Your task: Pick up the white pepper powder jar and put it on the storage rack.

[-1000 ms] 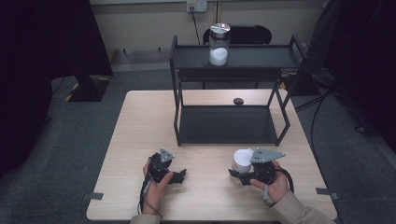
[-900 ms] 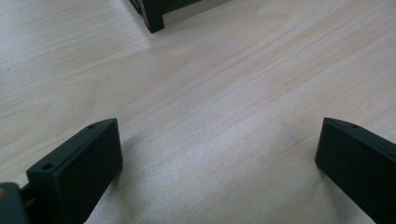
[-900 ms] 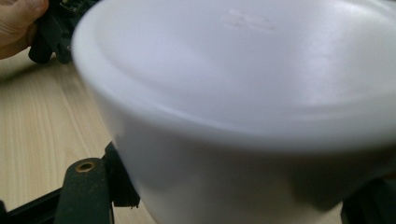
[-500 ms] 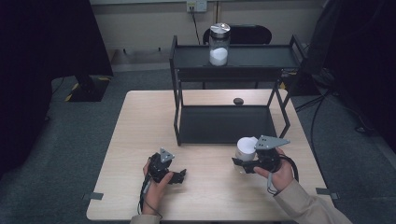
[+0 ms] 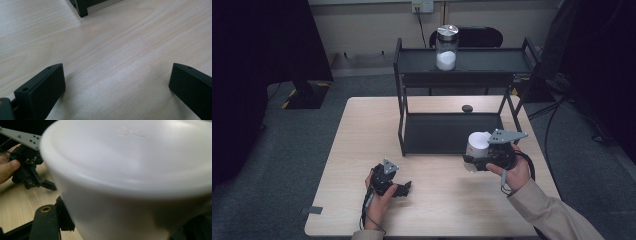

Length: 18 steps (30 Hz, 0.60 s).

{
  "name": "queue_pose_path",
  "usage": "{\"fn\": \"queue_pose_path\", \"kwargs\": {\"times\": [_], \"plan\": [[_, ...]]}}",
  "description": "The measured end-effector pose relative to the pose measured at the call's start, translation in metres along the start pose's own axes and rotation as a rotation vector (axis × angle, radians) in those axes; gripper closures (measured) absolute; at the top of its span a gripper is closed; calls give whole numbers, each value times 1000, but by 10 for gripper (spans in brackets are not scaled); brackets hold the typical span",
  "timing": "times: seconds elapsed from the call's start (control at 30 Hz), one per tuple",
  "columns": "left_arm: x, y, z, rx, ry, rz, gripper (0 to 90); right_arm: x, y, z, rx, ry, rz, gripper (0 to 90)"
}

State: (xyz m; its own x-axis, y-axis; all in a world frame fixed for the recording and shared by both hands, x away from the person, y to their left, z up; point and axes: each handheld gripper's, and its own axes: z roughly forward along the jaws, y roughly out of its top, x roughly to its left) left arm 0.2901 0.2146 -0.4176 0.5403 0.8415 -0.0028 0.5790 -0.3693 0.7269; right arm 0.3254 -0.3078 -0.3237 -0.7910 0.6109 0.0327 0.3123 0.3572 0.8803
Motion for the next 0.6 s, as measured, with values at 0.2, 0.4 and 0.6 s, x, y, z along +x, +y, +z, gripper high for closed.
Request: {"fn": "queue_pose_path", "kwargs": {"times": [0.2,0.4,0.6], "plan": [[0,0,0,0,0,0,1,-6,16,-4,8,-23,0,305],[0,0,0,0,0,0,1,-16,31,-9,-13,-43,6,304],[0,0,0,0,0,0,0,-22,45,-13,-20,-66,2,304]]}}
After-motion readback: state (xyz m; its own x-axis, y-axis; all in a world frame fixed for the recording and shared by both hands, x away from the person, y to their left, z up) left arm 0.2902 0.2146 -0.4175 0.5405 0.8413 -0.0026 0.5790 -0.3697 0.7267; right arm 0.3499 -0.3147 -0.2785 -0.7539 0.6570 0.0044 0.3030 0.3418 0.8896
